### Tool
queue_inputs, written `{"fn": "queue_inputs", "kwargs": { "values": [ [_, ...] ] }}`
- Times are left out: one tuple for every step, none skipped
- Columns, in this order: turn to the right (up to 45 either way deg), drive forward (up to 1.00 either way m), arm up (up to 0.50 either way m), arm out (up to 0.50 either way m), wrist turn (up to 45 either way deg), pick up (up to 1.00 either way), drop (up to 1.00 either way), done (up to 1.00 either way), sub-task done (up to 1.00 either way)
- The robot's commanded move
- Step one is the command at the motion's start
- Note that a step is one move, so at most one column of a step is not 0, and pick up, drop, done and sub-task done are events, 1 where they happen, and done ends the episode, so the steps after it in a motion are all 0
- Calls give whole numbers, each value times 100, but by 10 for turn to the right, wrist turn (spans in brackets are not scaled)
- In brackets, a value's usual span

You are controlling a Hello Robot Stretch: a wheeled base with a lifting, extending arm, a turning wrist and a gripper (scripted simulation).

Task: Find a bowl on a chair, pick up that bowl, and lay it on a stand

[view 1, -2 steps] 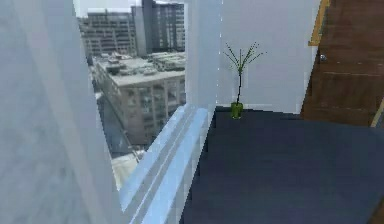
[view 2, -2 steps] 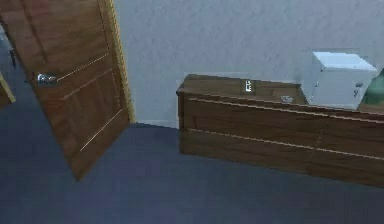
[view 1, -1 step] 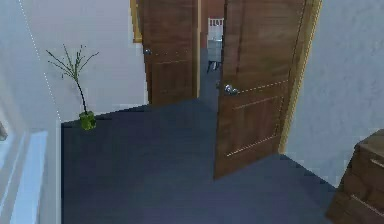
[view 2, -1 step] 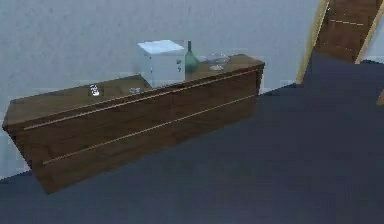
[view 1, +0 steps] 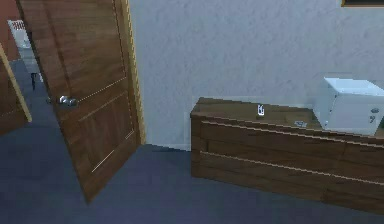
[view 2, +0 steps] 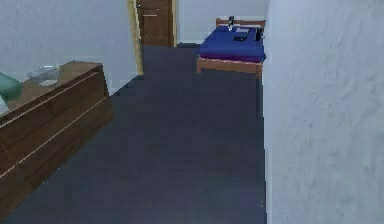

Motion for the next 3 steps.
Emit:
{"fn": "queue_inputs", "kwargs": {
  "values": [
    [90, 0, 0, 0, 0, 0, 0, 0, 0],
    [0, 10, 0, 0, 0, 0, 0, 0, 0],
    [-450, 0, 0, 0, 0, 0, 0, 0, 0]
  ]
}}
